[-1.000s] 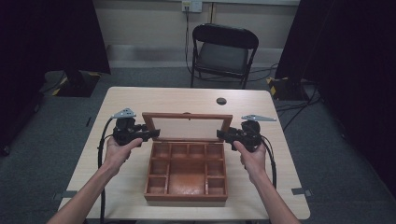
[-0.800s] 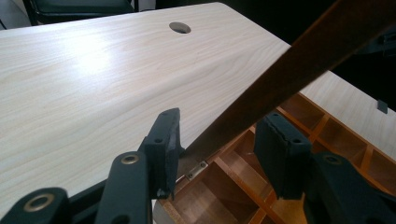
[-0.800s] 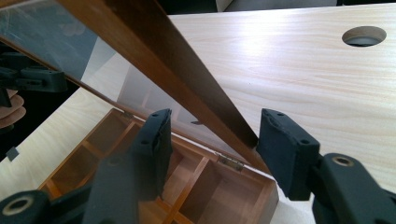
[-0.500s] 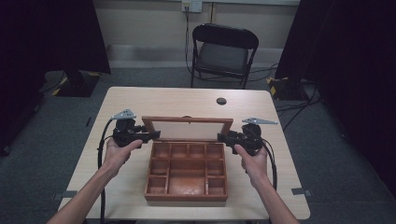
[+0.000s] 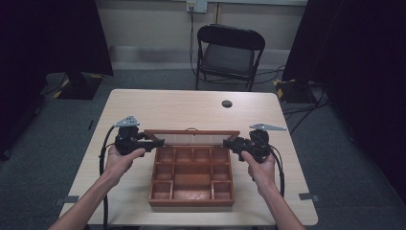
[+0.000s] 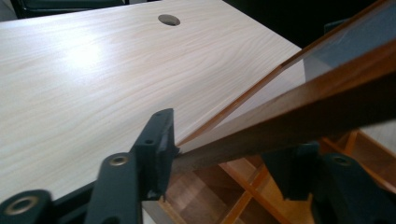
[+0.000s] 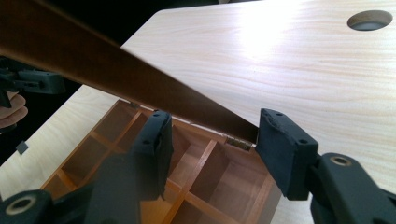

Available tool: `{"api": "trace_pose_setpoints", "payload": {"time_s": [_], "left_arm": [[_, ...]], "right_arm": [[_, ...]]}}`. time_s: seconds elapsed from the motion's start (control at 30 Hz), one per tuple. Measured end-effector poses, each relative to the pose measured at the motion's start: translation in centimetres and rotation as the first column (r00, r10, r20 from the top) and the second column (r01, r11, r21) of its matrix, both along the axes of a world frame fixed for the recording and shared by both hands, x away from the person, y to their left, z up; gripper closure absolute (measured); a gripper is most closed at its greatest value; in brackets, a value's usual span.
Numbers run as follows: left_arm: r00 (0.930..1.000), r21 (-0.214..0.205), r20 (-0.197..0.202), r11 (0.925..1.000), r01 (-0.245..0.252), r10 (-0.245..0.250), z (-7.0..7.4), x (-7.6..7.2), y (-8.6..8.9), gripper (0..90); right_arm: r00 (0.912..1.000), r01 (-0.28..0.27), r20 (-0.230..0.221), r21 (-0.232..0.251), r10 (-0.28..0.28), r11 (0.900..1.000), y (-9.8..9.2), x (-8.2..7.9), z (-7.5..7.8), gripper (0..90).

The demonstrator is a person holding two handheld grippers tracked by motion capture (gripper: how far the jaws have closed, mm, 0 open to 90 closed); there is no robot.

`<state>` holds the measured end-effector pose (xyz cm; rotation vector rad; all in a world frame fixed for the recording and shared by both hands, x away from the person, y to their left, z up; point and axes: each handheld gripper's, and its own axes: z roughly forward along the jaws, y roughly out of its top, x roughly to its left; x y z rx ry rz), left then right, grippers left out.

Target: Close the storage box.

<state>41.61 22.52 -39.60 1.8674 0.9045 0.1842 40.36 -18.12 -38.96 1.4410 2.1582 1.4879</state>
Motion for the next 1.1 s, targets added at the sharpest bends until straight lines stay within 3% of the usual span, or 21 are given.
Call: {"api": "trace_pose_setpoints", "payload": {"time_s": [0.23, 0.37, 0.63, 0.8, 0.9, 1.1], "left_arm": [[0.9995, 0.006, -0.008, 0.9995, -0.031, 0.031, -0.2, -0.6, -0.3, 36.2], [0.9996, -0.009, -0.01, 0.9996, -0.027, 0.027, -0.4, -1.1, -0.3, 34.4], [0.9999, 0.002, -0.011, 1.0, -0.009, 0.009, -0.6, -1.5, -0.4, 29.8], [0.9996, -0.028, -0.027, 0.9996, -0.008, 0.007, -1.1, -1.1, -0.3, 27.2], [0.9997, -0.022, -0.022, 0.9997, -0.013, 0.012, -1.0, -1.2, -0.4, 27.0], [0.9997, -0.017, -0.022, 0.9998, -0.012, 0.012, -1.0, -1.2, -0.4, 27.2]], "right_arm": [[1.0, -0.003, 0.002, -0.004, 0.003, 1.0, 0.0, -0.5, -0.1, 45.7], [0.9999, -0.016, 0.004, -0.018, 0.016, 0.9997, 0.0, -0.9, 0.0, 44.8], [0.9995, -0.032, -0.008, -0.013, 0.032, 0.9994, -0.3, -1.5, -0.6, 42.7], [0.9998, -0.011, -0.019, -0.032, 0.01, 0.9994, -0.6, -1.5, -1.0, 42.4], [0.9997, -0.023, -0.006, -0.066, 0.023, 0.9975, -0.5, -1.6, -1.2, 42.6], [0.9992, -0.014, -0.038, -0.075, 0.011, 0.9971, -1.0, -1.5, -1.7, 43.3]]}}
